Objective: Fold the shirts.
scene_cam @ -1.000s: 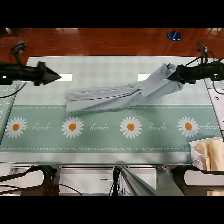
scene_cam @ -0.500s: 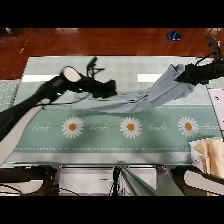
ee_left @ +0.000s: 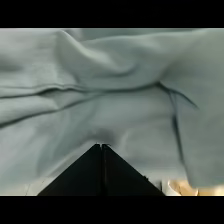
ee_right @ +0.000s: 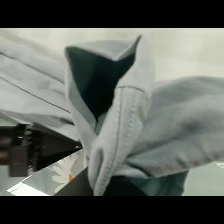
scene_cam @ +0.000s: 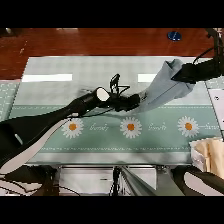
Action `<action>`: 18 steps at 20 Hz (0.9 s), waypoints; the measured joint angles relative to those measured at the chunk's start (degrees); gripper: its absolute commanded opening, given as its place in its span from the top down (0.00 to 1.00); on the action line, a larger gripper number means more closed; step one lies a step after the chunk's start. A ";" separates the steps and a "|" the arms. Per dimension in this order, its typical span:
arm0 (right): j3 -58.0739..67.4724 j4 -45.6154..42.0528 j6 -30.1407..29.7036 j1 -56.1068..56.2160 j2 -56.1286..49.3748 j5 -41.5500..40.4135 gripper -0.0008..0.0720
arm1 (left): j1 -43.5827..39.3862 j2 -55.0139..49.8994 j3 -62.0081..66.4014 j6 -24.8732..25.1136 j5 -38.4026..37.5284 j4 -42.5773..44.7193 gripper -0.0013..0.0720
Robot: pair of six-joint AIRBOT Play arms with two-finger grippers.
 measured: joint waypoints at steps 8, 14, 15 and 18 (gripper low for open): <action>0.00 -0.28 2.75 5.01 5.53 0.04 0.95 | -3.34 -6.97 6.03 1.40 0.70 -8.63 0.95; 0.00 -1.62 5.53 7.30 6.03 -0.98 0.95 | 11.54 1.44 8.20 9.42 -18.25 1.29 0.95; 0.00 -2.45 6.43 8.50 5.57 -1.97 0.95 | 15.89 4.98 8.31 10.25 -21.70 4.70 0.95; 0.00 -4.44 9.92 13.88 2.49 -5.95 0.95 | 31.87 17.62 8.44 12.94 -32.04 11.87 0.95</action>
